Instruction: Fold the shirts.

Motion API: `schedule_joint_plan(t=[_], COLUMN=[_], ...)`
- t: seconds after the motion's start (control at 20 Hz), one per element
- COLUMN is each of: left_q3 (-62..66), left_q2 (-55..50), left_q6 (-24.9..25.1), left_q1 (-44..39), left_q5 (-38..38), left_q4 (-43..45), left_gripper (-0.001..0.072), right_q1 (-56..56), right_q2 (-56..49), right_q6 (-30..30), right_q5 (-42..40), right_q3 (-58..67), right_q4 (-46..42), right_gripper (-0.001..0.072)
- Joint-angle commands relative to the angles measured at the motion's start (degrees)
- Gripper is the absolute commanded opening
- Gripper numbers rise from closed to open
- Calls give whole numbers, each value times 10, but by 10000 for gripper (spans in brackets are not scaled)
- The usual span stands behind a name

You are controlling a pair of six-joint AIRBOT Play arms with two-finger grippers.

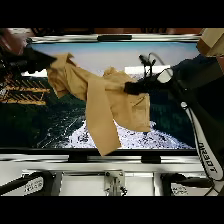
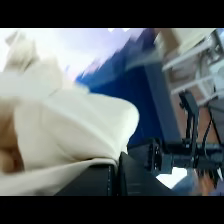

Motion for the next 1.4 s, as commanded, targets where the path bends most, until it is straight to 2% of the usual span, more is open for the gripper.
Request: schedule_joint_plan(t=[0.0, 0.15, 0.3, 0.4, 0.5, 0.6, 0.7, 0.75, 0.8, 0.85, 0.95, 1.05, 1.15, 1.25, 1.35], left_q3=[132, 245, 339, 357, 344, 292, 226, 186, 135, 85, 1, -33, -33, -33, -33], left_q2=[-3, -14, -14, -5, -3, -4, -13, -21, -30, -36, -44, -50, -56, -58, -70], left_q6=[-19, -17, -2, 23, 21, 21, 21, 21, 22, 28, 36, 33, 2, -39, -84], left_q1=[-60, -118, -137, -120, -90, -70, -71, -78, -86, -90, -80, -54, -23, 5, 16], left_q5=[177, 255, 240, 192, 96, -17, -112, -152, -180, -186, -156, -106, -36, 53, 135], left_q4=[-45, -81, -82, -81, -75, -28, 79, 134, 184, 220, 251, 249, 243, 211, 158], left_gripper=[48, 48, 48, 48, 48, 47, 48, 47, 47, 47, 47, 47, 48, 48, 48], right_q1=[-54, -93, -108, -112, -111, -110, -110, -109, -89, -57, 40, 144, 235, 304, 350], right_q2=[47, 98, 166, 218, 261, 275, 270, 271, 278, 287, 296, 286, 244, 167, 84], right_q6=[-30, -57, -101, -97, -47, 7, 69, 96, 110, 118, 154, 209, 260, 269, 241], right_q5=[-92, -134, -155, -144, -60, 91, 282, 352, 381, 373, 299, 153, -7, -151, -303], right_q3=[82, 189, 263, 278, 278, 278, 259, 218, 162, 101, -32, -157, -240, -260, -248], right_q4=[31, 70, 59, 14, -47, -75, -86, -85, -94, -107, -130, -132, -111, -50, 92], right_gripper=[59, 59, 59, 59, 59, 59, 58, 58, 58, 58, 58, 58, 58, 59, 59])
